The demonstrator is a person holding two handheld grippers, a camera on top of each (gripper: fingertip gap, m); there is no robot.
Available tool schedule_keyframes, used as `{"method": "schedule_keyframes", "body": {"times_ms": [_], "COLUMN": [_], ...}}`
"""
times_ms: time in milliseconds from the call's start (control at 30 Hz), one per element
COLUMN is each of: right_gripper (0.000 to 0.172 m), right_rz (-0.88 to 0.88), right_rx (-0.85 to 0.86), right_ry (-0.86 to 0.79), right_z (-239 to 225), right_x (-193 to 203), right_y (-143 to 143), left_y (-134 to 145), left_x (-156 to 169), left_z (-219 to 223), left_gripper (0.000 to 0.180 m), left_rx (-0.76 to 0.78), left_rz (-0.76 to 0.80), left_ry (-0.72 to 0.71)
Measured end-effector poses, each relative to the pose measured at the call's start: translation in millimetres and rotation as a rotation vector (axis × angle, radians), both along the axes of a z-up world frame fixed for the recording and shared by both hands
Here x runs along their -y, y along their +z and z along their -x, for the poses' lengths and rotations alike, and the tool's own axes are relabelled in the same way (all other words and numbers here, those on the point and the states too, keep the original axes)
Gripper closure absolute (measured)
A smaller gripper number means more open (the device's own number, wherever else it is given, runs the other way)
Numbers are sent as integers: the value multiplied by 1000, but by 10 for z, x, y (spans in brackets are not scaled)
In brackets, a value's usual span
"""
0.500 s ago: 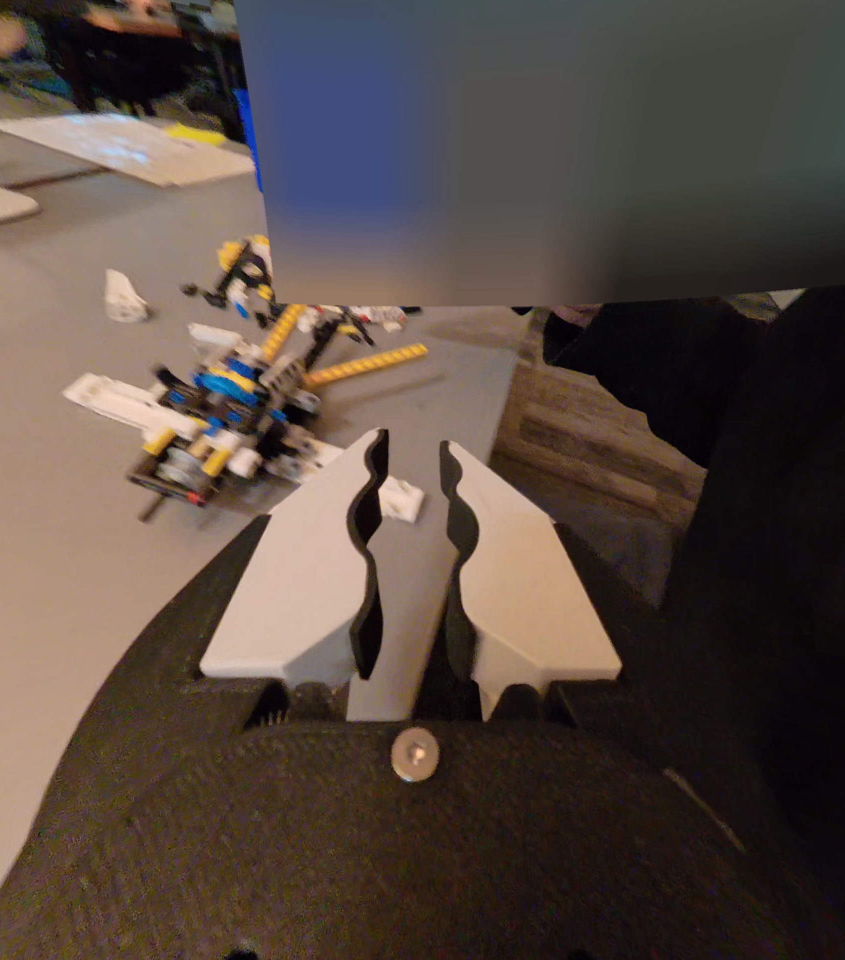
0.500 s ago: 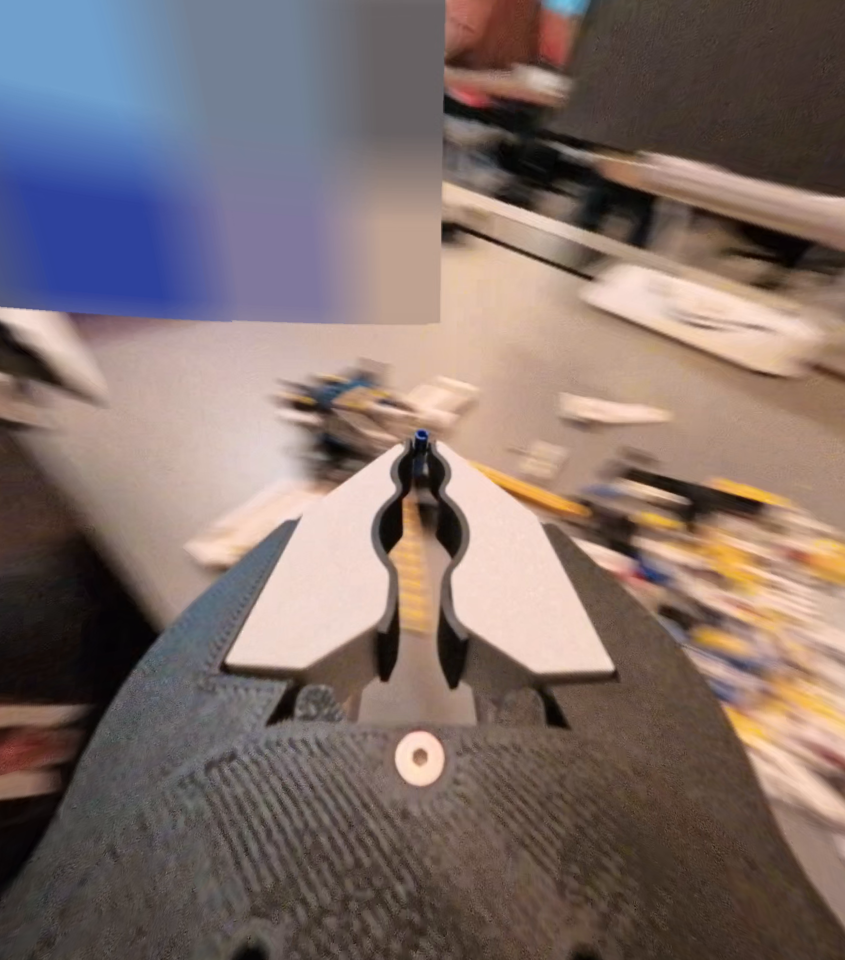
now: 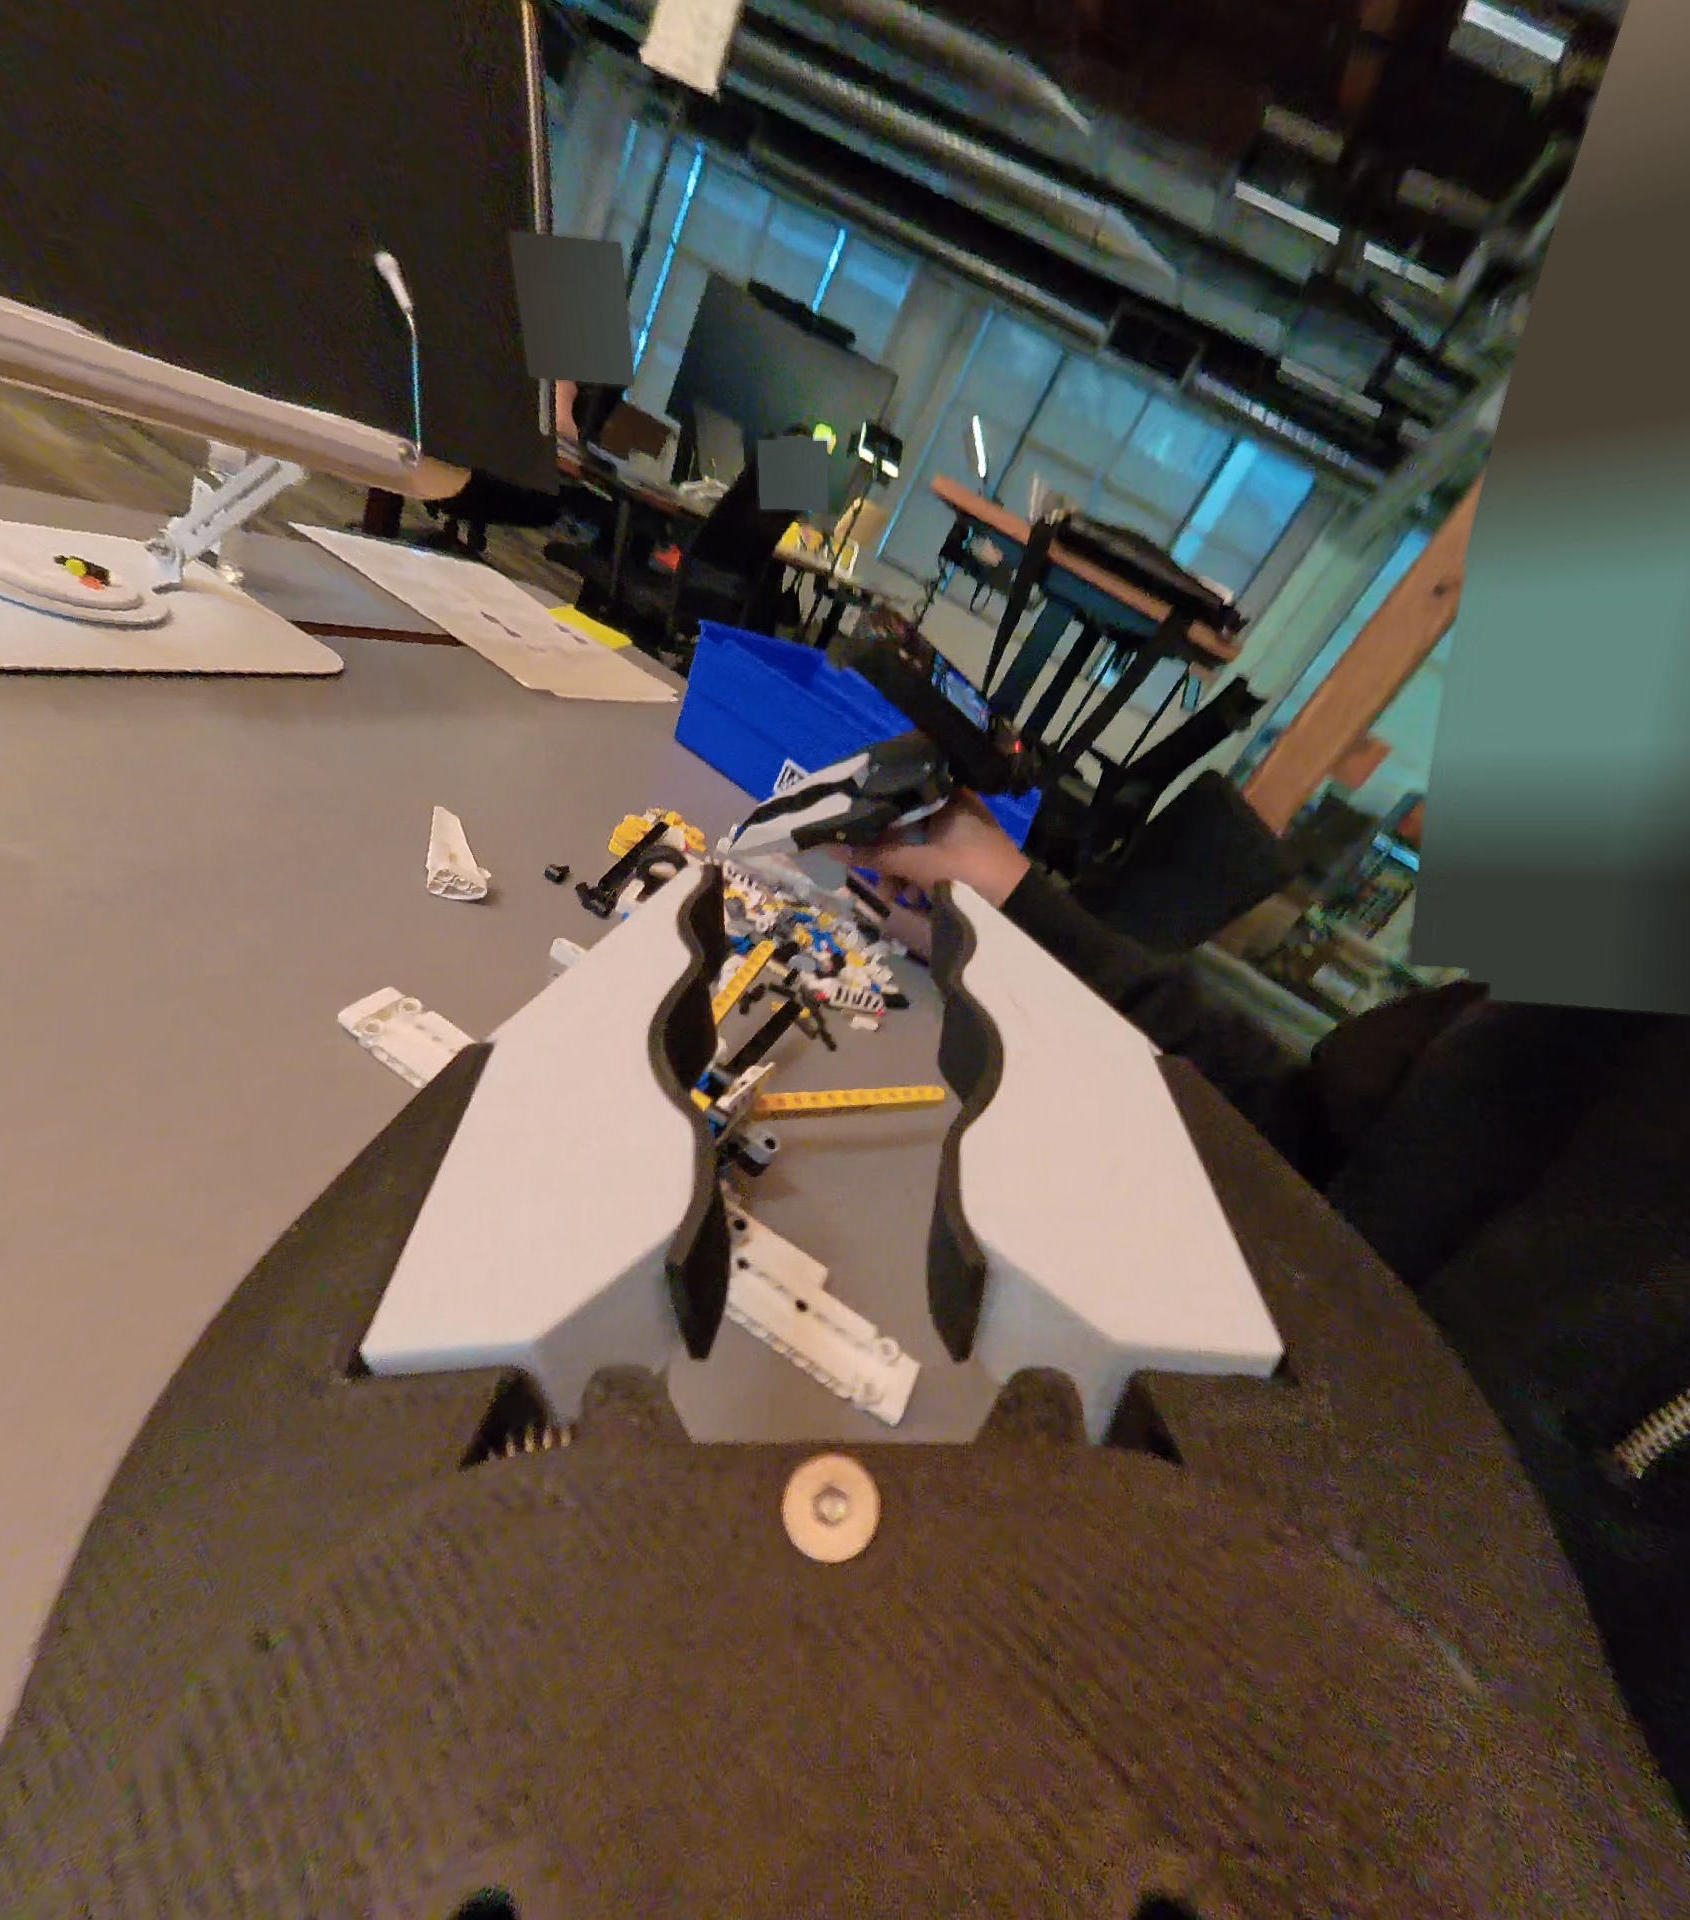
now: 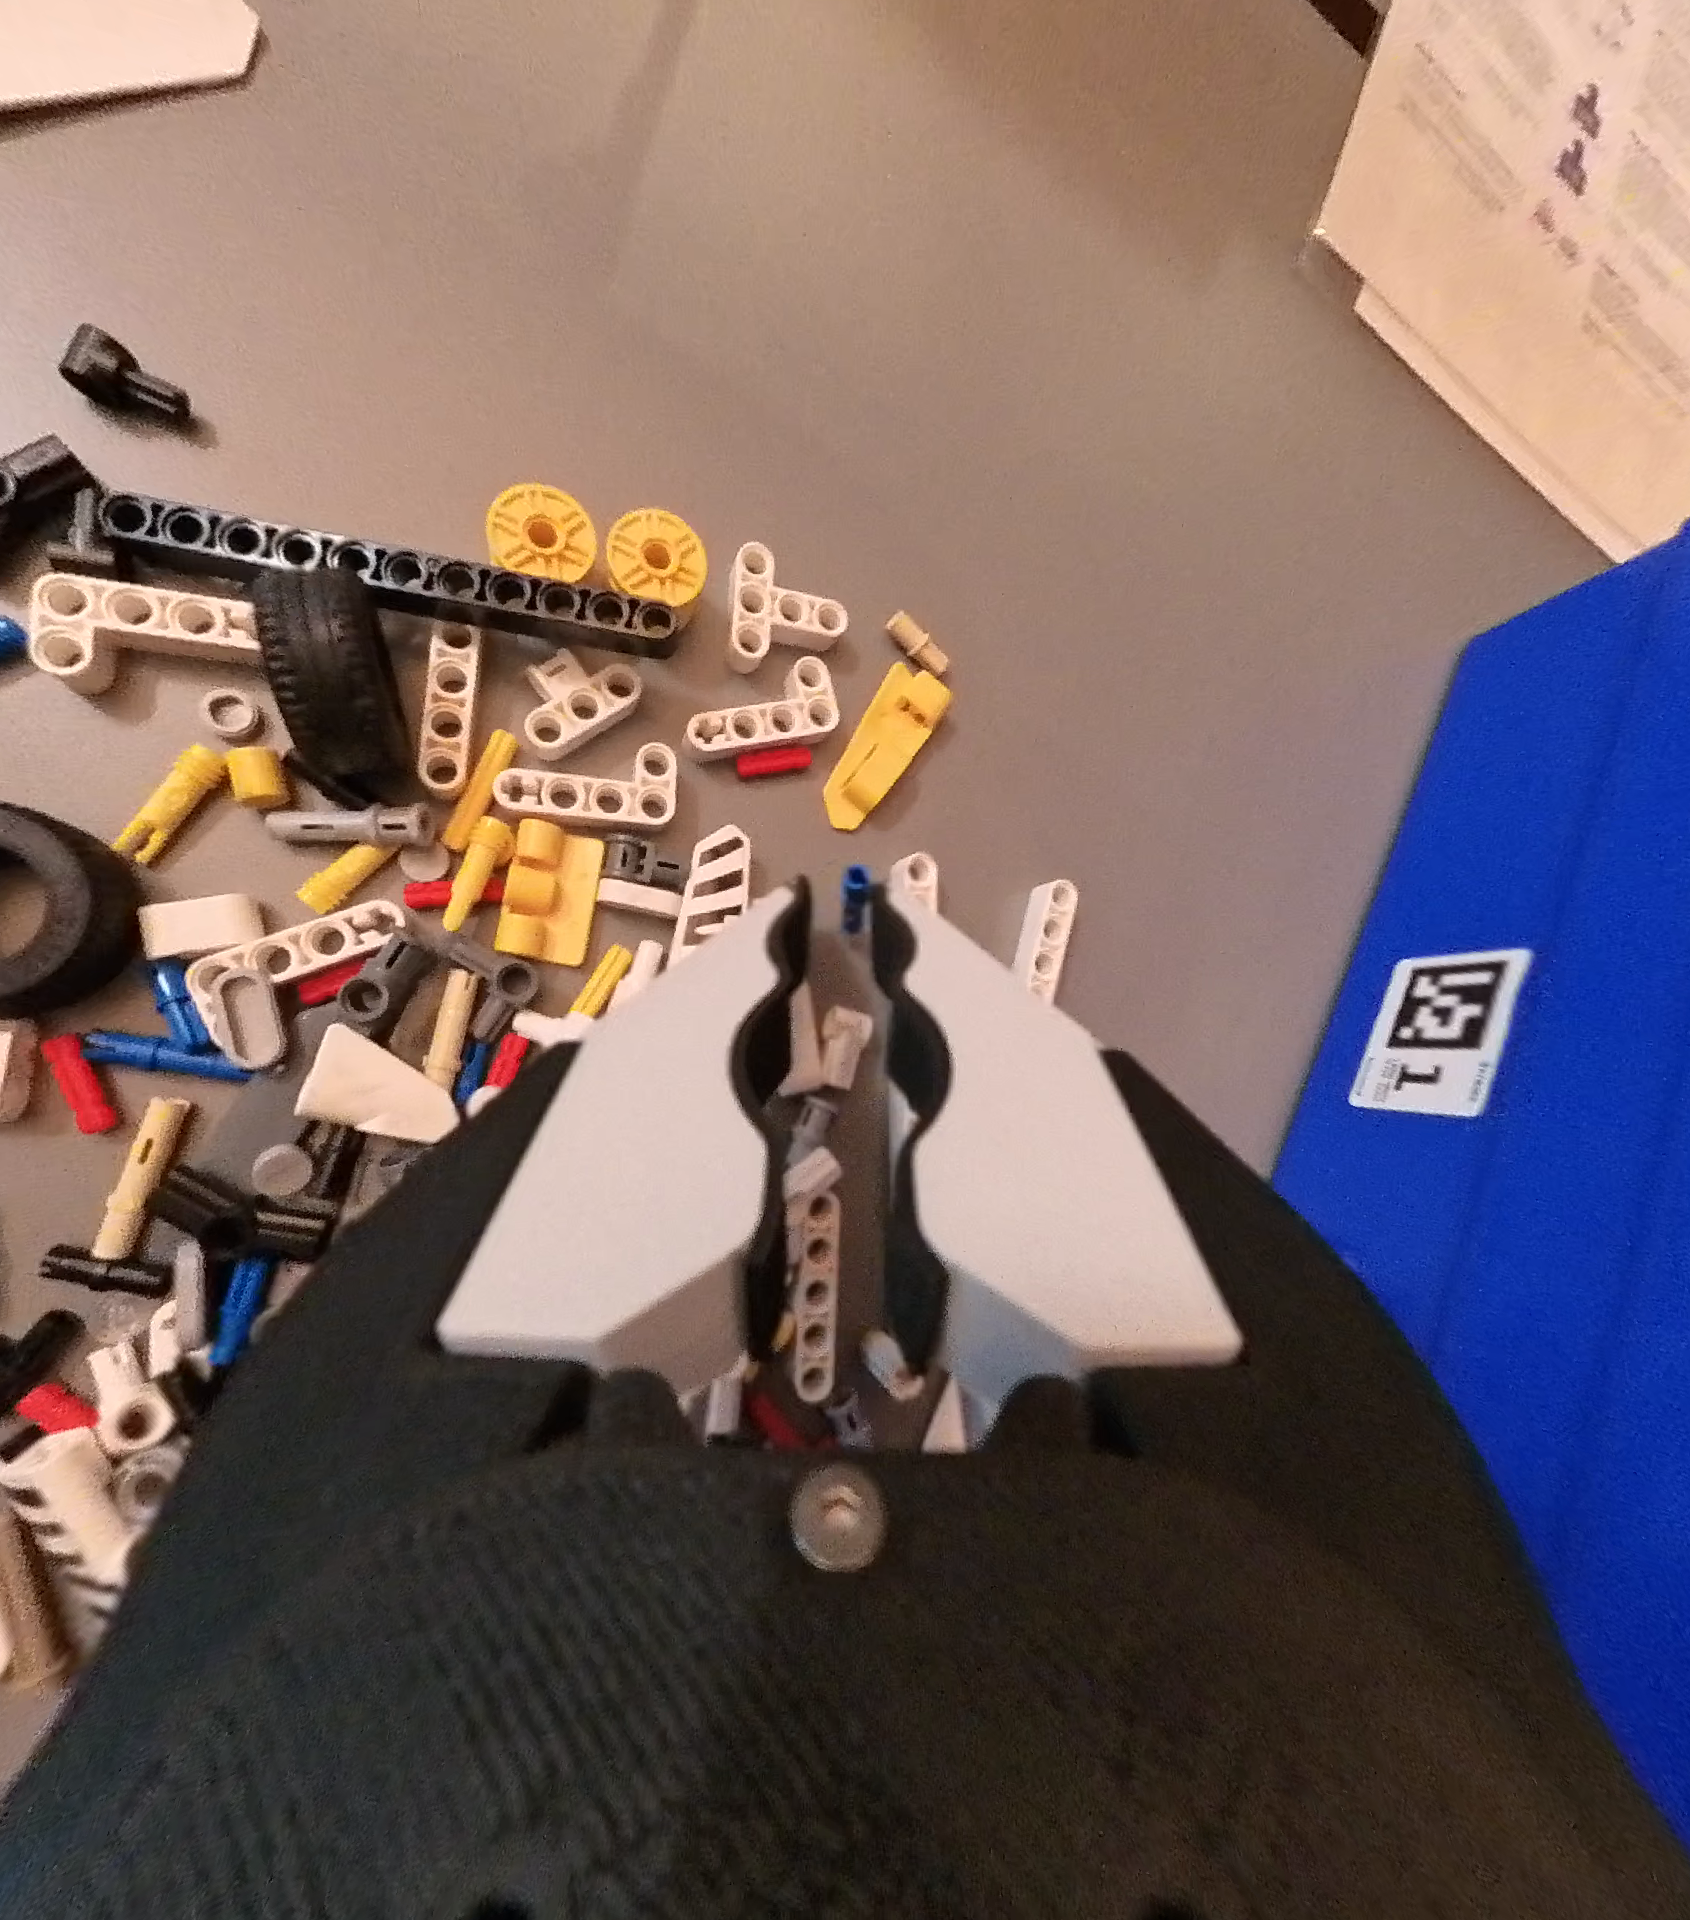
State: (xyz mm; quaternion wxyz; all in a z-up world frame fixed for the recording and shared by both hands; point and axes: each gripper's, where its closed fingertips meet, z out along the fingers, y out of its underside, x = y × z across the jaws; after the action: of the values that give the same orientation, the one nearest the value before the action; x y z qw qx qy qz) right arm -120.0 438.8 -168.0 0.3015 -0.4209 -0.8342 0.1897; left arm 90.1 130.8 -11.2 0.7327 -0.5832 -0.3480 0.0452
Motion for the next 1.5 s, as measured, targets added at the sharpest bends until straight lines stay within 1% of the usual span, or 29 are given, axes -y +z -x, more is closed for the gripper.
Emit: {"method": "schedule_keyframes", "body": {"times_ms": [67, 133, 233, 333, 400, 500, 567, 633, 667, 767, 800, 900, 967, 1033, 1100, 1167, 1267, 1400, 1467, 1500], "right_gripper": [146, 138, 141, 140, 137, 136, 136, 136, 135, 132, 131, 129, 128, 128, 128, 128, 122, 106, 105, 110], "right_rz": [39, 134, 326, 447, 462, 469, 467, 460, 449, 403, 385, 320, 323, 359, 381, 368, 315, 296, 306, 315], "right_rx": [-47, -104, -178, -190, -208, -261, -285, -295, -287, -245, -240, -248, -235, -187, -134, -96, -40, 128, 207, 233], "right_ry": [-13, 0, 70, 173, 249, 354, 424, 504, 546, 669, 713, 821, 888, 965, 1026, 1072, 1123, 1193, 1222, 1239], "right_z": [-41, -185, -582, -1039, -1326, -1678, -1852, -1975, -2017, -2079, -2084, -2011, -1954, -1945, -1926, -1877, -1757, -1688, -1685, -1696], "right_x": [24, 125, 416, 770, 992, 1322, 1541, 1755, 1855, 2130, 2218, 2420, 2525, 2612, 2661, 2677, 2667, 2654, 2650, 2653], "right_y": [147, 344, 622, 752, 793, 843, 853, 848, 826, 752, 743, 727, 729, 726, 700, 656, 581, 420, 340, 313], "left_y": [31, -20, -160, -260, -379, -628, -771, -880, -919, -1015, -1042, -1130, -1203, -1239, -1259, -1241, -1241, -1244, -1246, -1244], "left_x": [33, 49, 76, 61, 42, 12, -24, -72, -72, -81, -106, -161, -182, -209, -218, -260, -308, -363, -405, -411], "left_z": [-79, -154, -232, -309, -322, -301, -272, -232, -166, 42, 83, 188, 206, 204, 258, 260, 263, 294, 291, 294], "left_gripper": [143, 142, 142, 142, 142, 142, 141, 137, 139, 145, 147, 162, 165, 166, 167, 171, 177, 177, 178, 178], "left_rx": [-7, -10, -12, -9, 16, 56, 70, 59, 47, -11, -23, -41, -36, -53, -75, -91, -105, -87, -74, -74], "left_rz": [-40, -20, 58, 94, 132, 235, 318, 418, 469, 614, 647, 711, 735, 750, 769, 755, 753, 723, 692, 685], "left_ry": [10, 17, 53, 69, 76, 61, 18, -55, -61, -85, -113, -189, -248, -296, -289, -316, -353, -393, -419, -423]}}
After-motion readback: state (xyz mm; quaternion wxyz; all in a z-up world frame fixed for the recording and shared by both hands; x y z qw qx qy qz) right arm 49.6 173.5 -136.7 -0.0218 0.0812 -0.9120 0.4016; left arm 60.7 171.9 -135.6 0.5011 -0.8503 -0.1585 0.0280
